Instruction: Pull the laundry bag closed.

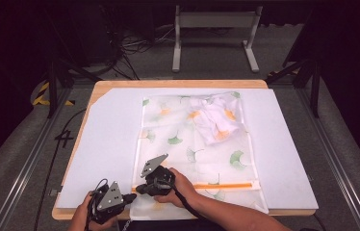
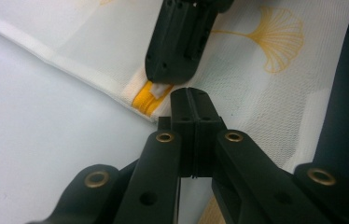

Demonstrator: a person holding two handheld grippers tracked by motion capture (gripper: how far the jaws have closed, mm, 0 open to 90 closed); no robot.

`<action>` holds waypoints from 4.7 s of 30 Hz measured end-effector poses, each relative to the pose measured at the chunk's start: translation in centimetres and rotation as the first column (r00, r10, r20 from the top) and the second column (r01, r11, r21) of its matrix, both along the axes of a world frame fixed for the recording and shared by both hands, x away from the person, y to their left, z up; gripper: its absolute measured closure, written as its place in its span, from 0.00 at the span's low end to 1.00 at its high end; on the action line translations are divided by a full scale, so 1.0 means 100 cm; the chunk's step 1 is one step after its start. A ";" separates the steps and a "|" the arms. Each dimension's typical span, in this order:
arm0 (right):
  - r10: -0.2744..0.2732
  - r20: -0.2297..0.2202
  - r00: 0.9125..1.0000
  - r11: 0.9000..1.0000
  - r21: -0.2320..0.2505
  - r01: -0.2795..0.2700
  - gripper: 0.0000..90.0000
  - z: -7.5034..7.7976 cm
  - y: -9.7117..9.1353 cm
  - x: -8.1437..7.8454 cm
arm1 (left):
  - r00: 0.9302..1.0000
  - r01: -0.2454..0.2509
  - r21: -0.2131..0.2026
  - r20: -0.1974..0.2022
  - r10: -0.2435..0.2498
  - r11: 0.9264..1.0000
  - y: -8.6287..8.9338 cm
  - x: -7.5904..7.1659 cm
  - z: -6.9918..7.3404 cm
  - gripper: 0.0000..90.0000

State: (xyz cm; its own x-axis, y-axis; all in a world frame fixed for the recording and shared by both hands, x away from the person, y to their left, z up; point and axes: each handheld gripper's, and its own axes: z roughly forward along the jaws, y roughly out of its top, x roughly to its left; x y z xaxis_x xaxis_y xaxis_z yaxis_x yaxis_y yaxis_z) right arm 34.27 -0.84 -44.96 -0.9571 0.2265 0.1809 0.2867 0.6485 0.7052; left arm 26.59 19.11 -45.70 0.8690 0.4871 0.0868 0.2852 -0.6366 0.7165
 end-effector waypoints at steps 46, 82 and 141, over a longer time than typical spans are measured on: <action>-0.039 0.064 0.997 0.998 -0.049 0.043 1.00 0.005 -0.027 -0.004 | 0.998 -0.001 -0.017 -0.070 0.000 1.000 0.002 0.007 0.002 1.00; -0.074 0.096 0.993 0.991 -0.100 0.083 1.00 0.013 -0.049 -0.004 | 0.998 0.002 -0.013 -0.059 -0.003 1.000 0.002 0.006 0.002 1.00; -0.171 0.073 0.983 0.978 -0.108 0.178 1.00 0.013 -0.122 -0.003 | 0.998 0.002 -0.031 -0.064 -0.004 1.000 0.004 0.007 0.001 1.00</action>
